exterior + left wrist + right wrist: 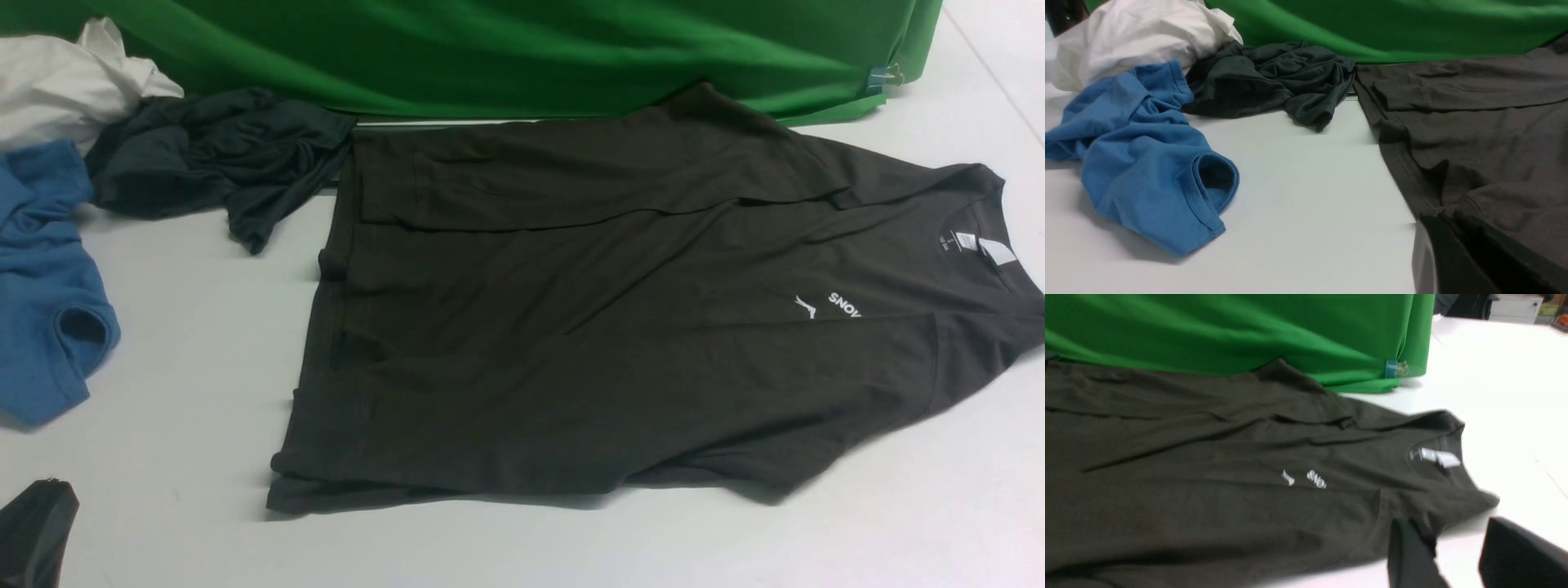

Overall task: Fold a long-sleeved shirt on a white desktop.
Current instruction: 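Grasp the left edge of the dark T-shirt lying flat on the table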

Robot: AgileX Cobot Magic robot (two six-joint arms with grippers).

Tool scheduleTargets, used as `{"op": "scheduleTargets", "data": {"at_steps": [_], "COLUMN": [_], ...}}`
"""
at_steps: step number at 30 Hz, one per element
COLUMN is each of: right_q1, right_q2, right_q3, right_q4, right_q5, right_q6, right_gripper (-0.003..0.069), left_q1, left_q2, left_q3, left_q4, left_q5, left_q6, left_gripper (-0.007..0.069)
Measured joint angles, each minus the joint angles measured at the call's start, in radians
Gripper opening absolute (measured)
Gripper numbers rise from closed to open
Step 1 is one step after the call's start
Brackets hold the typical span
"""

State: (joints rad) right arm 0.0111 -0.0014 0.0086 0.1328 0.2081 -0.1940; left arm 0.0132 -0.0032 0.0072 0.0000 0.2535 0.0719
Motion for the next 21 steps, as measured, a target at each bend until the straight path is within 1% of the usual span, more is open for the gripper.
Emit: {"op": "scheduleTargets", "data": {"at_steps": [2,4,5,7,9,10,11,12,13,14,15,17,18,19,21], "right_q1": [0.0,0.0,0.0,0.0,0.0,0.0,0.0,0.0,0.0,0.0,0.0,0.0,0.0,0.0,0.0], "right_q2": [0.0,0.0,0.0,0.0,0.0,0.0,0.0,0.0,0.0,0.0,0.0,0.0,0.0,0.0,0.0], "right_q3": [0.0,0.0,0.0,0.0,0.0,0.0,0.0,0.0,0.0,0.0,0.0,0.0,0.0,0.0,0.0], "right_q4": [0.0,0.0,0.0,0.0,0.0,0.0,0.0,0.0,0.0,0.0,0.0,0.0,0.0,0.0,0.0], "right_q5": [-0.053,-0.124,-0.13,-0.196,-0.227,-0.233,-0.234,-0.24,-0.246,-0.248,-0.254,-0.278,-0.314,-0.314,-0.395], "right_q6": [0.004,0.053,0.061,0.194,0.399,0.46,0.474,0.562,0.618,0.627,0.671,0.702,0.705,0.706,0.71], "right_gripper": [0.024,0.024,0.024,0.024,0.024,0.024,0.024,0.024,0.024,0.024,0.024,0.024,0.024,0.024,0.024], "left_q1": [0.0,0.0,0.0,0.0,0.0,0.0,0.0,0.0,0.0,0.0,0.0,0.0,0.0,0.0,0.0], "left_q2": [0.0,0.0,0.0,0.0,0.0,0.0,0.0,0.0,0.0,0.0,0.0,0.0,0.0,0.0,0.0], "left_q3": [0.0,0.0,0.0,0.0,0.0,0.0,0.0,0.0,0.0,0.0,0.0,0.0,0.0,0.0,0.0], "left_q4": [0.0,0.0,0.0,0.039,0.052,0.055,0.055,0.058,0.058,0.058,0.059,0.063,0.062,0.062,0.062], "left_q5": [0.0,0.0,0.0,-0.025,-0.089,-0.134,-0.144,-0.229,-0.295,-0.306,-0.374,-0.484,-0.549,-0.571,-0.695], "left_q6": [0.0,0.007,0.009,0.055,0.068,0.074,0.076,0.078,0.076,0.074,0.063,0.0,-0.08,-0.092,-0.231], "left_gripper": [0.002,0.002,0.002,0.002,0.002,0.002,0.002,0.002,0.002,0.002,0.002,0.002,0.002,0.002,0.002]}}
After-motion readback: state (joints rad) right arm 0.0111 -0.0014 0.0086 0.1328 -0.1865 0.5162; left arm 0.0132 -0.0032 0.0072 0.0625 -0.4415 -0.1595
